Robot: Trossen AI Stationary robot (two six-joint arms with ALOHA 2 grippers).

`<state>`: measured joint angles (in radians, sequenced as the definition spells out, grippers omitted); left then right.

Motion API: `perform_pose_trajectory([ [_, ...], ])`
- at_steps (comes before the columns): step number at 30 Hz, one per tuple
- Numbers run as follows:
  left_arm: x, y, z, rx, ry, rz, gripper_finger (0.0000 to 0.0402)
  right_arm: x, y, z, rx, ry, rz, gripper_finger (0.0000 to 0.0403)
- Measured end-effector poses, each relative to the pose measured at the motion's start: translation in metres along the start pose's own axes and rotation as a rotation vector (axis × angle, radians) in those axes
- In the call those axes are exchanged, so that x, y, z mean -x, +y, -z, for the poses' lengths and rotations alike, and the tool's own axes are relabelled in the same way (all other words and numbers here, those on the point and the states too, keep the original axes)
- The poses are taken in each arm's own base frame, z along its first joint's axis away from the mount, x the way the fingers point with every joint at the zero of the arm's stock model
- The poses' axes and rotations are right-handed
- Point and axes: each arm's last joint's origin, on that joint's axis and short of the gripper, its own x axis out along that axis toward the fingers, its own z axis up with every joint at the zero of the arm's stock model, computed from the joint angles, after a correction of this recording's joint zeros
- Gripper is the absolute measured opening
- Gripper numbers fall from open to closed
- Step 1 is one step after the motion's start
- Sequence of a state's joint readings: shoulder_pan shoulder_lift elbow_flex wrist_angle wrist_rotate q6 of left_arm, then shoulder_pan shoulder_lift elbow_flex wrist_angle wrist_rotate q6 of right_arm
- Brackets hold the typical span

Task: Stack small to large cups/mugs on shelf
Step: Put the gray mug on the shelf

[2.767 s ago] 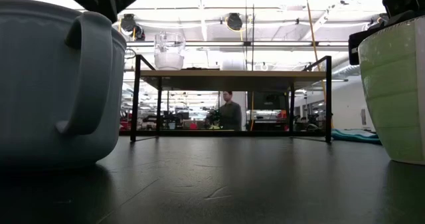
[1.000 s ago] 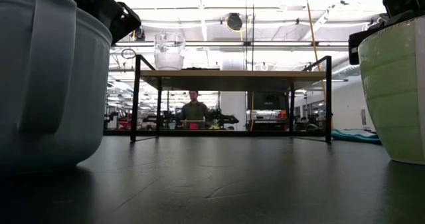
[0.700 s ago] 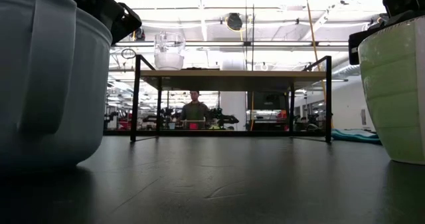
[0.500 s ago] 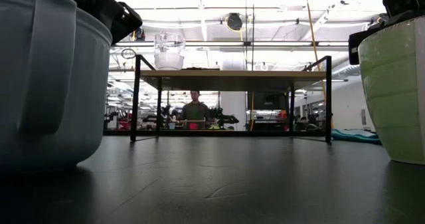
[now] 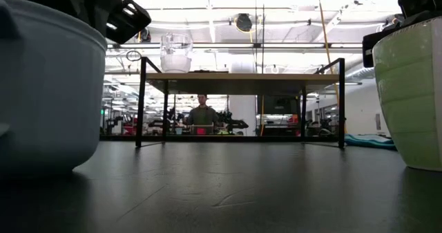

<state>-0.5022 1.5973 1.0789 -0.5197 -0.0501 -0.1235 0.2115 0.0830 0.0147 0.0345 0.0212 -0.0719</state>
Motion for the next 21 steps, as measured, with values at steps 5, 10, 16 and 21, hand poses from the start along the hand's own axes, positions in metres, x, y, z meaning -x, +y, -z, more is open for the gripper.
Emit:
perform_pose_trajectory([
  [5, 0.000, 0.000, 0.000, -0.079, 0.001, 0.000, 0.0005, 0.000, 0.000, 0.000, 0.000, 0.000, 0.000, 0.0000],
  [10, 0.000, 0.003, 0.000, -0.122, 0.001, -0.003, 0.0004, 0.000, 0.000, 0.000, 0.000, 0.000, 0.000, 0.0000],
  [16, 0.001, 0.011, -0.001, -0.135, -0.004, 0.007, 0.0003, 0.000, 0.000, 0.000, 0.000, 0.000, 0.000, 0.0000],
  [21, 0.007, 0.017, -0.005, -0.176, -0.041, 0.019, 0.0002, 0.000, 0.000, 0.000, 0.000, 0.000, 0.000, 0.0000],
])
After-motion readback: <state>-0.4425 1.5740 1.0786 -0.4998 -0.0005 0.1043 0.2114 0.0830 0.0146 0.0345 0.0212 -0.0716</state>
